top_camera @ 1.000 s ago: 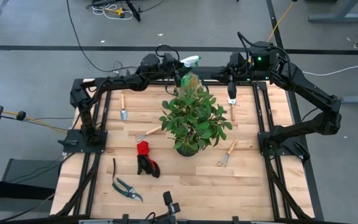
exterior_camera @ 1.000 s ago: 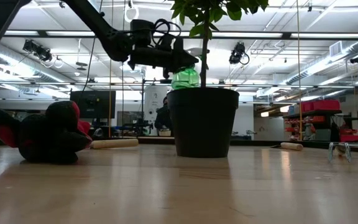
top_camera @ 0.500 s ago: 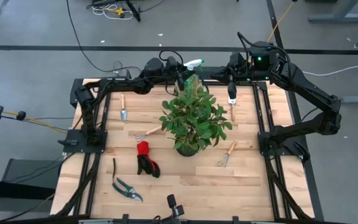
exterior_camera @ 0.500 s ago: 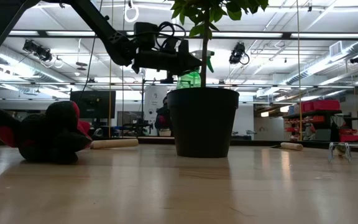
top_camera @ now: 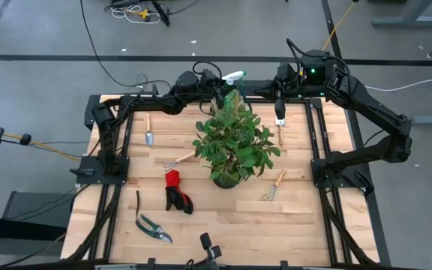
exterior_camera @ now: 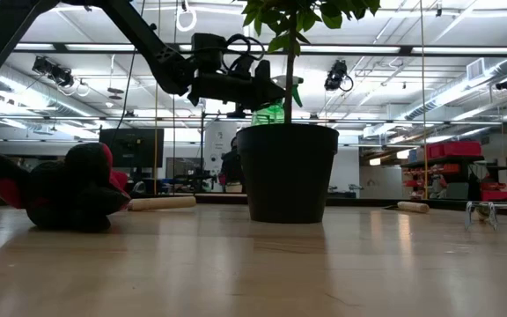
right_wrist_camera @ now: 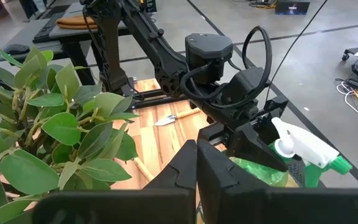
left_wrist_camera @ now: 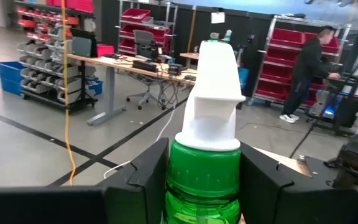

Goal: Pick & Place Garden tools in Gardening bag
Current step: Put the green spray bottle into the gardening bag

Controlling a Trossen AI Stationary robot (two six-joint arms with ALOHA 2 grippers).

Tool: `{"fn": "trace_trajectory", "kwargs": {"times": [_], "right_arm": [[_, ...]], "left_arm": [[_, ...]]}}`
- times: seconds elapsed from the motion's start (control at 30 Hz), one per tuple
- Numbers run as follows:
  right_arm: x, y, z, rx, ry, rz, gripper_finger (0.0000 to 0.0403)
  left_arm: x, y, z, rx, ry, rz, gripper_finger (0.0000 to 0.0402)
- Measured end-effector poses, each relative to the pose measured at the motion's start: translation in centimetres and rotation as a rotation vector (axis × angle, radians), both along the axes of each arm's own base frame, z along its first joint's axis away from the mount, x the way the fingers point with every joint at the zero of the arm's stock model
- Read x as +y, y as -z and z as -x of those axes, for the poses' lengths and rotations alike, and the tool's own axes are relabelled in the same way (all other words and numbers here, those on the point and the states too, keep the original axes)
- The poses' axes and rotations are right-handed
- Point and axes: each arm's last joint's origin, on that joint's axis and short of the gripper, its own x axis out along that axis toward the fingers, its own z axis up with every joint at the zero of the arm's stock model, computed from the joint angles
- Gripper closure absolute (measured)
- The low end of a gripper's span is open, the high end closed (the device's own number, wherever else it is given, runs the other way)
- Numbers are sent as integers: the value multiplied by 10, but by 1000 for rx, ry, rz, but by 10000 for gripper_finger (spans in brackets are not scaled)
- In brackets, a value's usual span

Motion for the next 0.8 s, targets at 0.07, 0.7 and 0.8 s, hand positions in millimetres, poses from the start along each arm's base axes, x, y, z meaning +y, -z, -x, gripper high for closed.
{"fn": "trace_trajectory", "kwargs": {"times": [0.07,0.7,0.8], "right_arm": [[0,0,0,-1,1,-4,394],[0,0,0,-1,3,-7,394],[0,0,0,-3,5,-12,394]], "left_arm": [[1,0,0,-11,-17,22,241],[7,15,-3,-4,-131,44,241],[9,24,-6,-23,-131,83,241]]}}
